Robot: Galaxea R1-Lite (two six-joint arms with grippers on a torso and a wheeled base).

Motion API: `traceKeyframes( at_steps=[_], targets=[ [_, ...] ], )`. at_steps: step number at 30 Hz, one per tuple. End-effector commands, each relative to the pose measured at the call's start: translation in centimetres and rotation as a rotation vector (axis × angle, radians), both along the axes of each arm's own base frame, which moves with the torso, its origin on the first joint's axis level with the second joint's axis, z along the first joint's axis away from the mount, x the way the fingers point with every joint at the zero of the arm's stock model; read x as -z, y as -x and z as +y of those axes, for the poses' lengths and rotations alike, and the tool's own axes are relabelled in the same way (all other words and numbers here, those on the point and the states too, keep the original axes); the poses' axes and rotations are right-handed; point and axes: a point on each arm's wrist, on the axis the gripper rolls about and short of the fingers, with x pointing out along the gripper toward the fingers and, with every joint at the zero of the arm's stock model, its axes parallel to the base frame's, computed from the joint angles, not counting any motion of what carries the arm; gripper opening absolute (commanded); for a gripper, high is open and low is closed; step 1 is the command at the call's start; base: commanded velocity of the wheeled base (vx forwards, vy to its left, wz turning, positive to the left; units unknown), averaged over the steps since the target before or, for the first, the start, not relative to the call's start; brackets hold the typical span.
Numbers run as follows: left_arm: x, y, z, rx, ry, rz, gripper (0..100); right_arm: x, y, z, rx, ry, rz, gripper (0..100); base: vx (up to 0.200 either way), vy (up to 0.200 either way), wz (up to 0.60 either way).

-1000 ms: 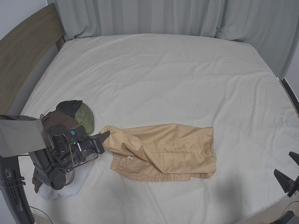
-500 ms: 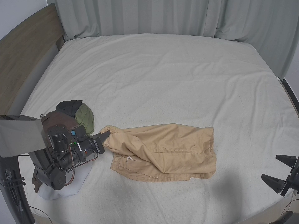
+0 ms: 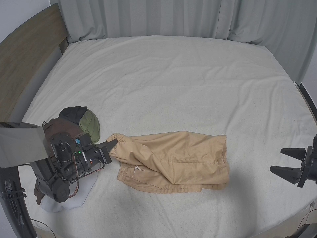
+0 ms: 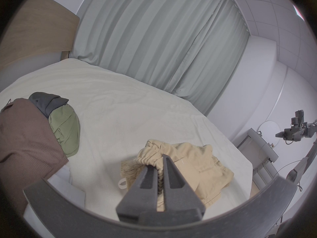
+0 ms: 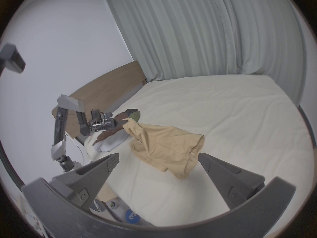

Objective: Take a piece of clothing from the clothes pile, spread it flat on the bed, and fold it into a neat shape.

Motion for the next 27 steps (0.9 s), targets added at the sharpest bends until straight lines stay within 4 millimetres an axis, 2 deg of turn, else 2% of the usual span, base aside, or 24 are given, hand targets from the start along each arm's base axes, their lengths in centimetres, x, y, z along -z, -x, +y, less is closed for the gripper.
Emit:
traceKeyframes(
  at_steps=[1,4,8,11,12,18,20,22,24,27],
  targets=[
    [-0.2,0.2,0.2,-0.006,0.001,0.000,0,0.1,-1.5,0.4,-0.052,-0.090,0.081,100,0.000,0.000,0.00],
    [0.2,0.8,0.2,-0.002,-0.006,0.023,0,-0.4,-1.6,0.5,-0.054,-0.180,0.114,100,0.000,0.000,0.00],
    [0.3,1.4,0.3,0.000,-0.011,0.043,0,-0.4,-2.2,0.6,-0.049,-0.198,0.108,100,0.000,0.000,0.00],
    [0.2,1.3,0.5,-0.006,-0.007,0.038,0,0.2,-3.9,0.8,-0.048,-0.204,0.123,100,0.000,0.000,0.00],
    [0.2,1.3,0.5,-0.006,-0.007,0.038,0,0.2,-3.9,0.8,-0.048,-0.204,0.123,100,0.000,0.000,0.00],
    [0.2,1.1,0.5,-0.005,-0.005,0.034,0,1.1,-7.1,1.2,-0.015,-0.309,0.150,100,0.000,0.000,0.00],
    [0.1,0.9,0.5,-0.005,-0.002,0.029,0,2.1,-8.4,1.3,-0.006,-0.331,0.174,100,0.000,0.000,0.00],
    [0.1,0.8,0.5,-0.005,-0.001,0.028,0,2.5,-8.7,1.3,-0.003,-0.332,0.183,100,0.000,0.000,0.00],
    [0.4,0.5,0.4,-0.005,-0.003,0.028,0,4.2,-10.1,1.6,-0.003,-0.332,0.209,100,0.000,0.000,0.00],
    [0.5,0.7,0.4,-0.005,-0.006,0.035,0,5.0,-11.1,1.9,-0.010,-0.337,0.206,100,0.000,0.000,0.00]
  ],
)
